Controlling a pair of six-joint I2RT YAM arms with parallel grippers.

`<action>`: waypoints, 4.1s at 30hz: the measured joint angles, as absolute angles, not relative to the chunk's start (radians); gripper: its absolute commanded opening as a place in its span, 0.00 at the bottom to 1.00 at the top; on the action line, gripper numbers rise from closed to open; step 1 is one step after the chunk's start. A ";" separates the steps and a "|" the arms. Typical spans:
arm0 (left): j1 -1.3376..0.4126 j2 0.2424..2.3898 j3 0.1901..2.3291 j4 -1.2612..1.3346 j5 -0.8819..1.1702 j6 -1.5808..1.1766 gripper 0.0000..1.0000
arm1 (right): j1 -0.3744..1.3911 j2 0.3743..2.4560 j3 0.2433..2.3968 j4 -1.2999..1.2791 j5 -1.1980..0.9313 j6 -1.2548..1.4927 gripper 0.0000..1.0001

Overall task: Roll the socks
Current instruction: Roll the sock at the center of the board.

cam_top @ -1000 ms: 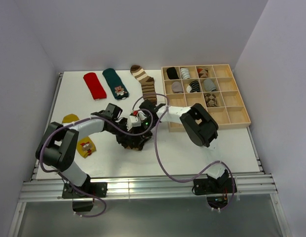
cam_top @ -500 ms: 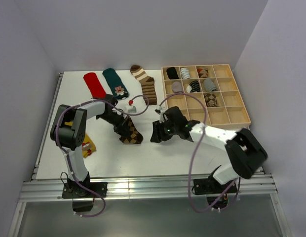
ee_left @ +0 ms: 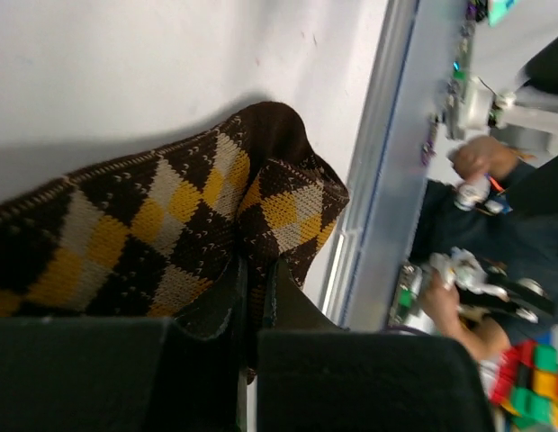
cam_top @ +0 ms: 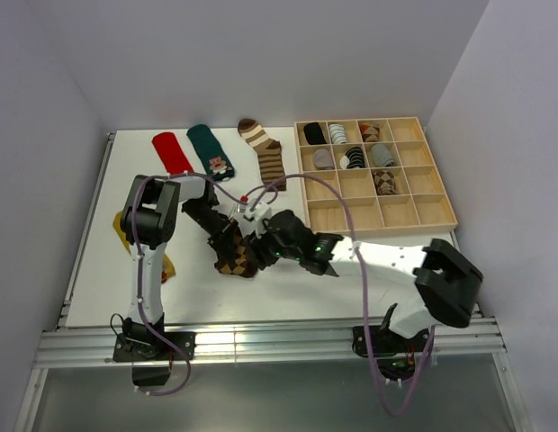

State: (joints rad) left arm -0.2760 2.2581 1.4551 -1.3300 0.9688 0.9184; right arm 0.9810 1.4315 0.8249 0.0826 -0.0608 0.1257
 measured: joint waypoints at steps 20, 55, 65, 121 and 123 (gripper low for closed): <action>-0.323 2.303 1.439 -1.468 0.886 0.993 0.00 | 1.200 1.747 1.024 0.001 0.064 -0.031 0.62; -0.257 2.169 1.613 -1.251 0.772 0.796 0.28 | 1.217 1.850 1.044 0.041 0.176 0.010 0.01; -0.253 2.209 1.622 -1.133 0.646 0.635 0.20 | 1.189 1.834 1.042 0.007 0.152 0.016 0.00; -0.204 1.464 1.331 -0.546 0.437 0.530 0.59 | 0.782 2.190 1.532 -0.532 -0.772 0.103 0.04; -0.268 1.373 1.158 -0.520 0.403 0.608 0.61 | 0.775 2.212 1.563 -0.569 -0.788 0.103 0.04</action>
